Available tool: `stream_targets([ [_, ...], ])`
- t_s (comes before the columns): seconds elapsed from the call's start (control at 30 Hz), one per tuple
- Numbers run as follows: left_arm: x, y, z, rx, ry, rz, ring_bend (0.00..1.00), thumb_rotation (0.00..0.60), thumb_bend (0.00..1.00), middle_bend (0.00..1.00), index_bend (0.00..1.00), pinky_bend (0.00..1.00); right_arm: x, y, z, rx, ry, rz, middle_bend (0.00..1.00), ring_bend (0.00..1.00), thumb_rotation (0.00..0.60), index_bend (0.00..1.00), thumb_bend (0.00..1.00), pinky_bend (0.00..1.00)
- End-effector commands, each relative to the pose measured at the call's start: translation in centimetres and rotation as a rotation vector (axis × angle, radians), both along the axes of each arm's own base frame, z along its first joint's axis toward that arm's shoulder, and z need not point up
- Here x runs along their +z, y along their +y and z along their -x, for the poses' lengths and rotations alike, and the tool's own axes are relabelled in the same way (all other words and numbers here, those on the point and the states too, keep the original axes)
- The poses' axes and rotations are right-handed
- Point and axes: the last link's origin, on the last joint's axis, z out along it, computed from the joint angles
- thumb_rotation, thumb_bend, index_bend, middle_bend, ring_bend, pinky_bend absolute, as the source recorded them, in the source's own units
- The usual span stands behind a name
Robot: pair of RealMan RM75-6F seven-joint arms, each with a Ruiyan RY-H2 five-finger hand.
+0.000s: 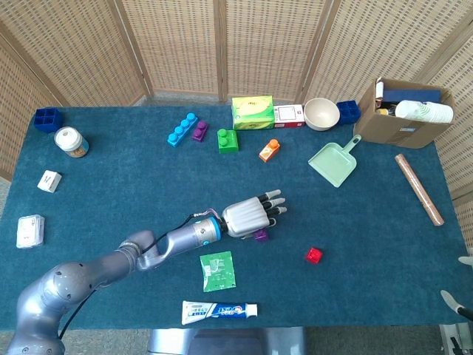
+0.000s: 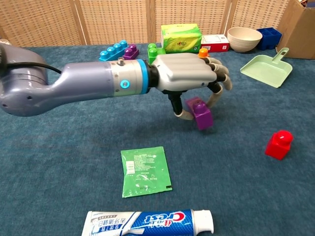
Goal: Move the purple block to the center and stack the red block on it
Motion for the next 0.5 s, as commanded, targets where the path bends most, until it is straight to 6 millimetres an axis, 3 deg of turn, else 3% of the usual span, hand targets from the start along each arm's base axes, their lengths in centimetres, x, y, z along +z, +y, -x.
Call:
stream_targets([
  [0.03,-0.6,0.1,-0.6,0.017,0.011,-0.007,0.01,0.600,0.33,0.14,0.46,0.00,0.0,0.0,0.0,0.002,-0.003,0.002,0.26,0.00,0.600,0.36,0.10,0.06],
  [0.27,-1.2,-0.1,-1.3,0.036,0.036,-0.023,0.00,0.600,0.33,0.06,0.28,0.00,0.1,0.1,0.2,0.004,-0.008,0.007,0.26,0.00,0.600,0.36,0.10,0.06],
  [0.5,-0.4,0.1,-2.1,0.036,0.012,-0.041,0.00,0.600,0.33,0.03,0.22,0.00,0.4,0.2,0.2,0.007,-0.009,0.019,0.26,0.00,0.600,0.36,0.10,0.06],
])
